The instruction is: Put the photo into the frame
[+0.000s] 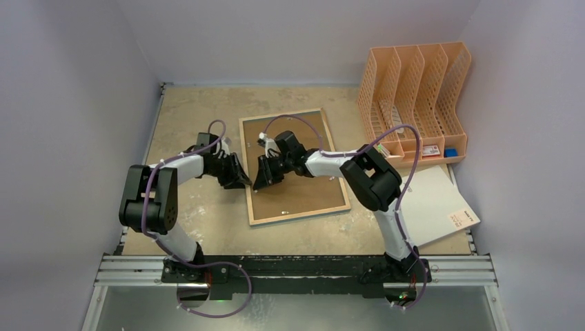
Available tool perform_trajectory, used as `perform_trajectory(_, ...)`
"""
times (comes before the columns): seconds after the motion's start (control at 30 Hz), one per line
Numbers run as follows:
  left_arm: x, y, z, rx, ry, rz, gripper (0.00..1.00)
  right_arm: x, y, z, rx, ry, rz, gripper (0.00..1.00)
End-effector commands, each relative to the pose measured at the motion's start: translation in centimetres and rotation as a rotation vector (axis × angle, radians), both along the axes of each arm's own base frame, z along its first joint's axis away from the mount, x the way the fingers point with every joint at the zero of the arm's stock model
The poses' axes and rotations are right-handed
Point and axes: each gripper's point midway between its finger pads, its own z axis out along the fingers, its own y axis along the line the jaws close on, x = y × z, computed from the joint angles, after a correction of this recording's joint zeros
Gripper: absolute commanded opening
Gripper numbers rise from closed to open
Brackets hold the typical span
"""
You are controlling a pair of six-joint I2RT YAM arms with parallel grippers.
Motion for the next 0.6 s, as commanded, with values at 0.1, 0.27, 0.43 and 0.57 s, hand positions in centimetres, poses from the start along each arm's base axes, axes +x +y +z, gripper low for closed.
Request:
perform_trajectory(0.1, -4.5, 1.2, -3.2, 0.078, 0.167, -0.011, 0.23, -1.0, -0.1, -1.4, -0.03, 0.018, 0.031, 0.2)
perform_trajectory(0.27, -3.9, 0.9, -3.0, 0.061, 0.152, -0.011, 0.08, -1.4, -0.1, -1.7, -0.019, 0.026, 0.043, 0.17)
perform_trajectory(0.43, -3.4, 0.7, -2.9, 0.055, 0.145, -0.005, 0.03, -1.7, 0.0, -1.5, -0.005, 0.033, 0.058, 0.15)
perform_trajectory(0.57, -3.4, 0.6, -3.1, 0.052, 0.152, -0.004, 0.02, -2.1, 0.2, -1.6, 0.018, 0.045, 0.084, 0.15)
